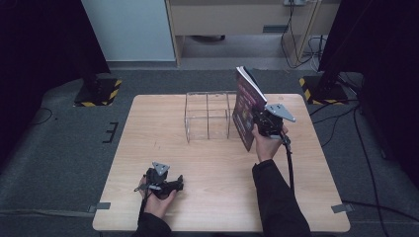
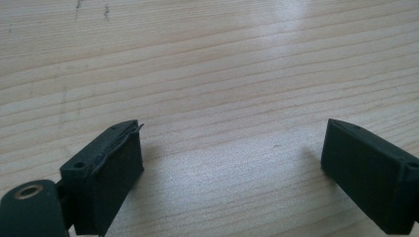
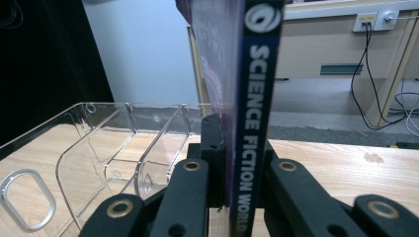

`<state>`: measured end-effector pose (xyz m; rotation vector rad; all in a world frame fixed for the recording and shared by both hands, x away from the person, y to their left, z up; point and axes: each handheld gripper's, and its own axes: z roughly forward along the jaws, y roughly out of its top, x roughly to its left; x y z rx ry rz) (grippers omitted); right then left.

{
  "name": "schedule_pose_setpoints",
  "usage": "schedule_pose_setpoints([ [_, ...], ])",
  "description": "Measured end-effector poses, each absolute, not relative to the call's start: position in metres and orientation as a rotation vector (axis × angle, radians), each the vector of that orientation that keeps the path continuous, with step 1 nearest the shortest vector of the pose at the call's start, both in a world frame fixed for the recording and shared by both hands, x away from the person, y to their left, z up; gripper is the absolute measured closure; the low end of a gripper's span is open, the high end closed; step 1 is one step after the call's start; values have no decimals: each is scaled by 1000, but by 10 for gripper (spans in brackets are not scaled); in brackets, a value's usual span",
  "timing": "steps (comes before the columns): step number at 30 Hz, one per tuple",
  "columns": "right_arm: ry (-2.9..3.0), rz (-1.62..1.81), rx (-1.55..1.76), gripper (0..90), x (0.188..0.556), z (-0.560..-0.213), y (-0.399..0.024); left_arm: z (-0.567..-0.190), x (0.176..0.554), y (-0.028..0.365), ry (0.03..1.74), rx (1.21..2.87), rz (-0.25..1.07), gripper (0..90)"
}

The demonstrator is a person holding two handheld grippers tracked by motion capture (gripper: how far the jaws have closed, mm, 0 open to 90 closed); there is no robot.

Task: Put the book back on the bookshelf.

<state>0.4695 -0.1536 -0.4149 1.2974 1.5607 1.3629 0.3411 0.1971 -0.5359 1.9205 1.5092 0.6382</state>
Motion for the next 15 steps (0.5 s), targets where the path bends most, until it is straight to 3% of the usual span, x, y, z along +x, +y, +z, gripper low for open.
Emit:
schedule_pose_setpoints([
  [15, 1564, 1355, 1299, 730, 469, -417, -156, -536, 341, 197, 1509, 1921, 638, 80],
])
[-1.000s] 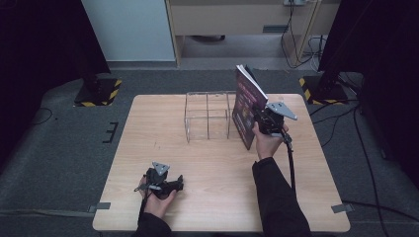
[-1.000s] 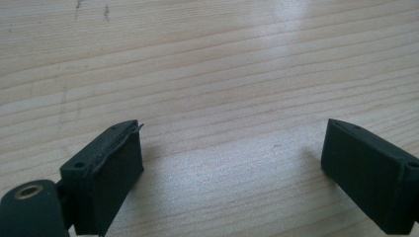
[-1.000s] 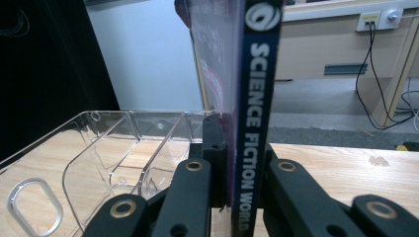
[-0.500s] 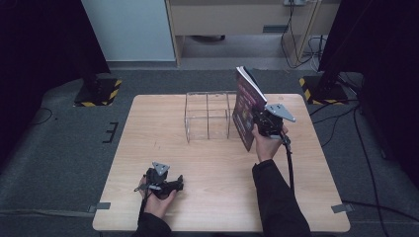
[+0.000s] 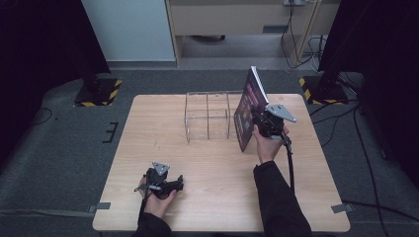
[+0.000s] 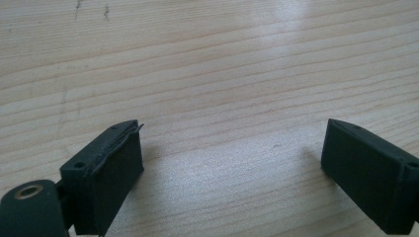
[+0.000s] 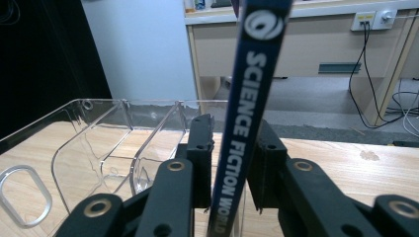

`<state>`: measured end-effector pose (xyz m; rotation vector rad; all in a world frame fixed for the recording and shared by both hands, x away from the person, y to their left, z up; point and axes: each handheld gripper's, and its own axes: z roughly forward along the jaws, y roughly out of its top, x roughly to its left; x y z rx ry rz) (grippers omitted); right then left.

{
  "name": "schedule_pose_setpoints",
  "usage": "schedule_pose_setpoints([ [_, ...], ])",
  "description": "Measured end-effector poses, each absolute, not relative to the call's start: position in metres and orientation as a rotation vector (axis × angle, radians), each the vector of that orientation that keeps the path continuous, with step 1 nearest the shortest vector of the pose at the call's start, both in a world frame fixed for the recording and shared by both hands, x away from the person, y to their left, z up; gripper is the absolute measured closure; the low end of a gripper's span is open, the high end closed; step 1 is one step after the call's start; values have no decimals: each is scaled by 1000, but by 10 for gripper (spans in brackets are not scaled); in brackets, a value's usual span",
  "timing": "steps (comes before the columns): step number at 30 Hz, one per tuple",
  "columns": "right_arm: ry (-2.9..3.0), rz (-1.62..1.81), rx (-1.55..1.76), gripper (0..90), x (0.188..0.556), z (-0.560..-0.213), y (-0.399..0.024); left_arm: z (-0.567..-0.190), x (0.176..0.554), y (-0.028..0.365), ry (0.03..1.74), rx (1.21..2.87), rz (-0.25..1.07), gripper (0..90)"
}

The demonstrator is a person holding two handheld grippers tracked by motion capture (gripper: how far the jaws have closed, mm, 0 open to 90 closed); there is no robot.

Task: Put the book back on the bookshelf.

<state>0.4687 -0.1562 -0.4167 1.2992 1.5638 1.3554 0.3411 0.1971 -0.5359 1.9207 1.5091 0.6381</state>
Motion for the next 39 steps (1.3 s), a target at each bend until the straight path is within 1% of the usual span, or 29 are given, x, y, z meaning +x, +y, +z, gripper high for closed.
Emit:
schedule_pose_setpoints([
  [3, 1557, 1352, 1296, 705, 469, -417, -156, -536, 341, 197, 1509, 1920, 638, 80],
  [6, 1551, 1342, 1289, 655, 469, -416, -156, -536, 341, 197, 1509, 1920, 638, 80],
  [8, 1552, 1341, 1289, 652, 469, -416, -156, -536, 341, 197, 1509, 1920, 638, 80],
  [11, 1554, 1340, 1289, 591, 470, -417, -157, -536, 341, 197, 1509, 1920, 638, 80],
  [13, 1553, 1338, 1289, 586, 470, -417, -157, -536, 341, 197, 1509, 1920, 638, 80],
  [16, 1547, 1335, 1282, 608, 469, -415, -159, -536, 341, 197, 1509, 1921, 638, 80],
  [20, 1551, 1332, 1279, 580, 469, -415, -159, -536, 341, 197, 1509, 1921, 638, 80],
  [21, 1550, 1327, 1279, 584, 469, -415, -159, -536, 341, 197, 1509, 1921, 638, 80],
  [23, 1559, 1325, 1278, 651, 468, -415, -160, -536, 341, 197, 1509, 1921, 638, 80],
  [25, 1562, 1324, 1277, 650, 468, -415, -160, -536, 341, 197, 1509, 1921, 638, 80],
  [28, 1566, 1325, 1283, 597, 469, -416, -160, -536, 341, 197, 1510, 1920, 638, 80],
  [30, 1566, 1323, 1283, 591, 469, -416, -160, -536, 341, 197, 1510, 1920, 637, 80],
  [34, 1563, 1323, 1279, 534, 469, -416, -159, -536, 341, 197, 1510, 1920, 637, 80],
  [35, 1563, 1323, 1279, 534, 469, -416, -159, -536, 341, 197, 1510, 1920, 637, 80],
  [36, 1570, 1326, 1284, 458, 470, -417, -159, -536, 341, 197, 1510, 1919, 637, 80],
  [39, 1588, 1318, 1282, 333, 470, -419, -160, -536, 341, 197, 1510, 1920, 637, 80],
])
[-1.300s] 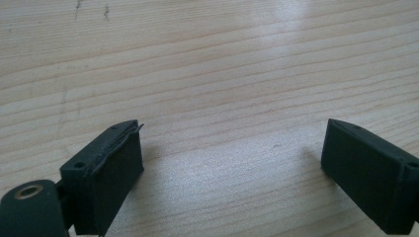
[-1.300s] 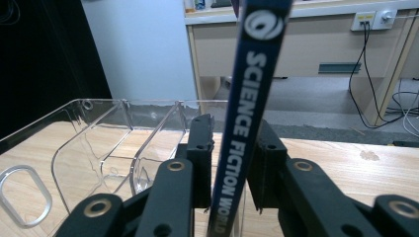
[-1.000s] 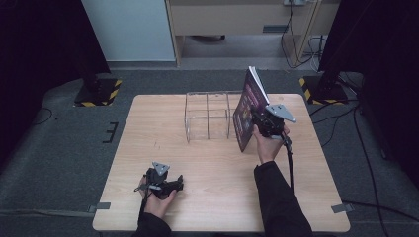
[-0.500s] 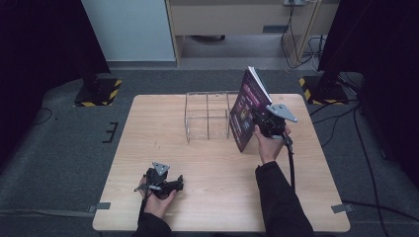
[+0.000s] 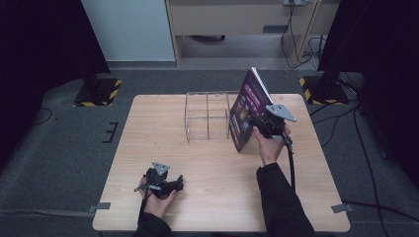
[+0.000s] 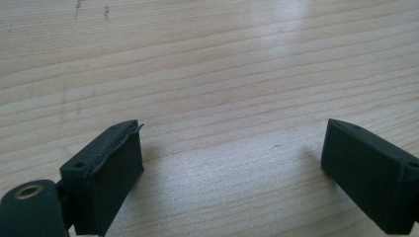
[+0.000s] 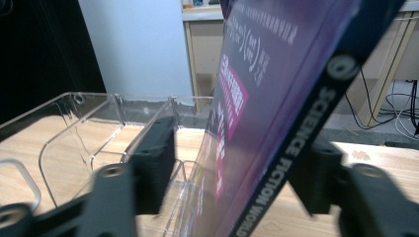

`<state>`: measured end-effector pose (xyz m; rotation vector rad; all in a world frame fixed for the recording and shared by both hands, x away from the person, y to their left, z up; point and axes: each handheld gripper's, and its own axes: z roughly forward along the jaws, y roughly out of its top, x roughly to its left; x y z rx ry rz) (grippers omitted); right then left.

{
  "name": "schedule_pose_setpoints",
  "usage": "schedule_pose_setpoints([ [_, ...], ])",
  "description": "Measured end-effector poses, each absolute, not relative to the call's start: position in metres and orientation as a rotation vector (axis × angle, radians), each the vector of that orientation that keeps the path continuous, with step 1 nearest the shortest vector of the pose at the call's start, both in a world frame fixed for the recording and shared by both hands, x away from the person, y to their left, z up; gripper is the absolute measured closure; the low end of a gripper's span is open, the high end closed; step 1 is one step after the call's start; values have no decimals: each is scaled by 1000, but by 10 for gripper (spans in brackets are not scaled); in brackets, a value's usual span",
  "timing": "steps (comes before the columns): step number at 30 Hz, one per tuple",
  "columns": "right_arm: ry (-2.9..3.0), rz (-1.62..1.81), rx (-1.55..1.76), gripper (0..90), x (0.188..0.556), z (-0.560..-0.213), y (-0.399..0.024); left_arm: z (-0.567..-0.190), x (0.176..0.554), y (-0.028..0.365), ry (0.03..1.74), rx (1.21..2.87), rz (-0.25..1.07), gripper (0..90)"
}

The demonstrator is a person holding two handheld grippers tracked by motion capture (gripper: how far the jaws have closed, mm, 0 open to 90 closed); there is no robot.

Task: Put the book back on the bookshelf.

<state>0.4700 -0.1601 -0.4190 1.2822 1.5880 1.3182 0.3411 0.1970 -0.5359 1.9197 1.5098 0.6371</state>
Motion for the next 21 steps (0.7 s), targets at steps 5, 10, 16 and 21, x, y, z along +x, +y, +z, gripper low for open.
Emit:
schedule_pose_setpoints([
  [5, 1649, 1355, 1280, 215, 459, -426, -166, -536, 341, 197, 1509, 1923, 636, 80],
  [10, 1751, 1333, 1245, 155, 439, -439, -175, -536, 341, 197, 1510, 1920, 637, 80],
  [16, 1847, 1349, 1259, 142, 413, -455, -194, -536, 341, 197, 1510, 1920, 637, 79],
  [21, 1909, 1281, 1270, 132, 400, -469, -205, -536, 341, 197, 1508, 1923, 636, 79],
])
